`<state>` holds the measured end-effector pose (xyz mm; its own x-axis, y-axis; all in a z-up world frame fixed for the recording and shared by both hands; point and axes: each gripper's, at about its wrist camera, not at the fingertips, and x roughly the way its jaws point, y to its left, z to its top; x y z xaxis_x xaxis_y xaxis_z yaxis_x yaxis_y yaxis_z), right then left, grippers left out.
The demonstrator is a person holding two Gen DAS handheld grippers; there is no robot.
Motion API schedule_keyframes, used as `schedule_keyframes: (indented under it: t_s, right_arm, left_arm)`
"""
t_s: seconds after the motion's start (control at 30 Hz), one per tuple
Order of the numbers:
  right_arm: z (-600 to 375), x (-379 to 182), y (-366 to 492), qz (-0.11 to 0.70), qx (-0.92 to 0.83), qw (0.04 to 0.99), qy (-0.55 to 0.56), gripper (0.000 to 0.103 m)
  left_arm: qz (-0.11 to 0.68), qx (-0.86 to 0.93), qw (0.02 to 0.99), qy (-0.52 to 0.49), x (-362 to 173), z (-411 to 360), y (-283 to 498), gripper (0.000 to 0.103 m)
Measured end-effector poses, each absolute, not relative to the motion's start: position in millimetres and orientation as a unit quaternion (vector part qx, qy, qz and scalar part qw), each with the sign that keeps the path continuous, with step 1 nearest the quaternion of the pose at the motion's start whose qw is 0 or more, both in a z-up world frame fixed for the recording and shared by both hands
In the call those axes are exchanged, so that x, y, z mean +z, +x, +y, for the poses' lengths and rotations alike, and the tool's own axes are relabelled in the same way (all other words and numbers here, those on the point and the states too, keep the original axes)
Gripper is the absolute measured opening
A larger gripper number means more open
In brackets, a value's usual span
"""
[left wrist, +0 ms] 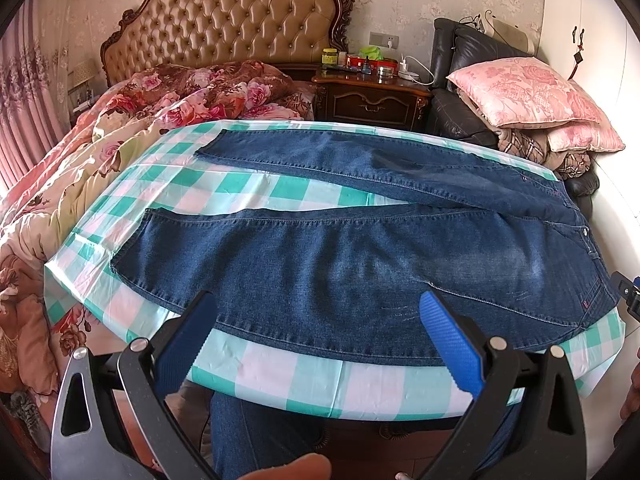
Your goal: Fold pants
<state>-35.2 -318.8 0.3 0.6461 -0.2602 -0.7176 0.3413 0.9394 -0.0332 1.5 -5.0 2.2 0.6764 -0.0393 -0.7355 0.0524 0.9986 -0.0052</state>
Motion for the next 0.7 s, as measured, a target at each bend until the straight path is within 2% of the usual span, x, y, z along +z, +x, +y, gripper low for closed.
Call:
schedule_keyframes:
  t_s: [0.57, 0.7]
  right_arm:
    - [-319, -2, -31, 0.392, -0.163, 0.904, 0.054, 0.087]
    - [-335, -1, -20, 0.409, -0.121, 0.9, 0.092, 0.087]
  left_arm:
    - [0.402, -0.03, 0.915, 0.008, 4, -5, 5, 0.102]
    - [0.403, -0.038, 0.914, 0.006, 4, -5, 10, 0.102]
